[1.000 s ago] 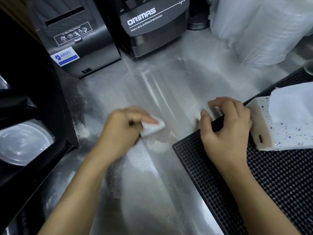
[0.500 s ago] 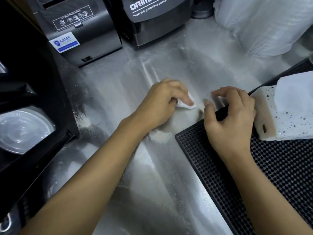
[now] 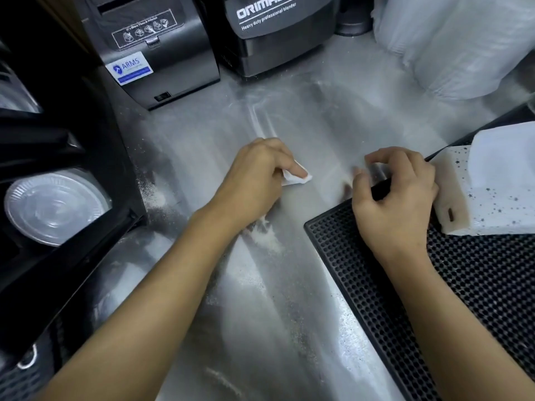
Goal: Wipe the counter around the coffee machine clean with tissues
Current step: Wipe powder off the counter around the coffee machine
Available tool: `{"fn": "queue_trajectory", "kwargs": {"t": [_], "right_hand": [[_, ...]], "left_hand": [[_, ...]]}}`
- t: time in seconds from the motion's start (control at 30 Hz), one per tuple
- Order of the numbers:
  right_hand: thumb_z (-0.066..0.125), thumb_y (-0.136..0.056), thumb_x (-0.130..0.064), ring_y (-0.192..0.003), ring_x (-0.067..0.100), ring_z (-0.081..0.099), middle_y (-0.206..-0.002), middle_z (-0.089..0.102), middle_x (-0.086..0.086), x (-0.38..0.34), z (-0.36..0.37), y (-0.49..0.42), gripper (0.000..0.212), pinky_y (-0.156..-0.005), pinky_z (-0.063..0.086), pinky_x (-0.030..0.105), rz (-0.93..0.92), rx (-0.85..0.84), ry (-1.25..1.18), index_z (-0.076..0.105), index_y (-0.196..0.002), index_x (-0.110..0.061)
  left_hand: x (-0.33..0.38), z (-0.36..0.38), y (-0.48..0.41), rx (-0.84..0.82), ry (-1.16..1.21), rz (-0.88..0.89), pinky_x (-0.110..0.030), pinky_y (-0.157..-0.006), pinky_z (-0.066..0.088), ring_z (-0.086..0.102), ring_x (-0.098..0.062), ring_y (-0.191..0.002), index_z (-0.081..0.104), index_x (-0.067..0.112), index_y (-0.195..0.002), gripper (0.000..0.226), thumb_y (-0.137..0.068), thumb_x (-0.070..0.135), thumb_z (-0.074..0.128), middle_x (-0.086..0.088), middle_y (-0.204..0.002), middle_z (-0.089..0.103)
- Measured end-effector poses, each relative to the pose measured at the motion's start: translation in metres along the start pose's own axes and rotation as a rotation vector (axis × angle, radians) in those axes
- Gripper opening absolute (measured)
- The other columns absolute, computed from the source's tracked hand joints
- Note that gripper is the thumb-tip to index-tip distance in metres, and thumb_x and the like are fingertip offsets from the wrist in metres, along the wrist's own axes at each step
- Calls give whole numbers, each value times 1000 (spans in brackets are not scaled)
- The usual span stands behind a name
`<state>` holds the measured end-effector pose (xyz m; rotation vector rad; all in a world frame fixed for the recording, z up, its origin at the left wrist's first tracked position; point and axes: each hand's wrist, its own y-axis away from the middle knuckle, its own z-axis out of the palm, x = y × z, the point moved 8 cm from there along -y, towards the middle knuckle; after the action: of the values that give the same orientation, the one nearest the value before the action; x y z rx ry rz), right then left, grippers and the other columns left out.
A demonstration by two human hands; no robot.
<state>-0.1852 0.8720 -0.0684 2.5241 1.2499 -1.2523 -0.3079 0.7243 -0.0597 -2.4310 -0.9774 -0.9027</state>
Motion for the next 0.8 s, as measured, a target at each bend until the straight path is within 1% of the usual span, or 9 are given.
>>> {"fn": "queue_trajectory", "kwargs": {"t": [0.1,0.17,0.23,0.3,0.4,0.53,0.63,0.73,0.8], "right_hand": [[60,-88,-26,-104,10,41,-107,50,-10,1,0,0,19,-94,25,26,0,2,-7,62,-105,-17],[59,-88,-27,-104,9,40,-108,50,-10,1,0,-1,20,-93,24,24,-1,0,6,62,-105,-17],[59,-88,-28,-104,5,37,-108,50,-11,1,1,-1,20,-94,23,24,-1,-2,10,62,-105,-18],[58,-88,-28,-104,4,35,-108,48,-12,-1,1,-1,20,-94,23,25,-2,-10,5,62,-106,-18],[58,-89,-28,-108,10,40,-108,47,-13,-1,2,0,20,-95,22,25,2,-27,13,62,-106,-18],[59,-89,-27,-109,10,39,-109,48,-11,-1,1,0,20,-96,23,25,13,-28,17,62,-107,-17],[60,-89,-27,-112,16,43,-112,54,-4,-1,1,0,20,-95,24,26,17,-25,9,62,-106,-17],[59,-89,-27,-113,18,44,-115,55,-1,-1,0,0,21,-95,25,27,18,-23,10,62,-106,-17],[59,-89,-27,-113,19,44,-115,56,-1,-2,0,0,21,-96,26,28,17,-23,11,62,-106,-17]], "left_hand": [[0,6,28,77,10,-13,-23,-85,47,59,-18,-93,78,15,-90,39,-75,-3,47,5,-93,64],[1,4,66,125,-1,-27,-24,-84,45,54,-9,-94,77,20,-94,43,-77,-4,46,12,-98,62],[7,3,104,124,-4,-54,-22,-81,44,52,0,-94,77,26,-94,46,-76,-4,47,19,-98,62],[6,0,123,72,62,-136,-18,-80,44,57,-1,-93,78,29,-87,48,-70,-5,48,19,-93,66],[-11,-23,96,118,221,-265,-22,-80,49,64,-2,-90,77,26,-86,40,-69,1,51,10,-92,69],[-43,-54,26,279,13,-274,-13,-72,46,63,-14,-87,76,17,-94,33,-83,-8,59,1,-94,66],[-52,-50,17,308,-53,-251,-4,-68,42,62,-7,-80,78,15,-90,24,-83,-4,64,-2,-93,69],[-40,-37,56,323,-100,-175,-25,-80,52,63,-15,-89,78,15,-93,33,-80,-9,60,0,-96,71],[-28,-30,95,299,-90,-174,-27,-86,49,60,-15,-95,78,18,-94,39,-78,-8,54,5,-99,70]]}}
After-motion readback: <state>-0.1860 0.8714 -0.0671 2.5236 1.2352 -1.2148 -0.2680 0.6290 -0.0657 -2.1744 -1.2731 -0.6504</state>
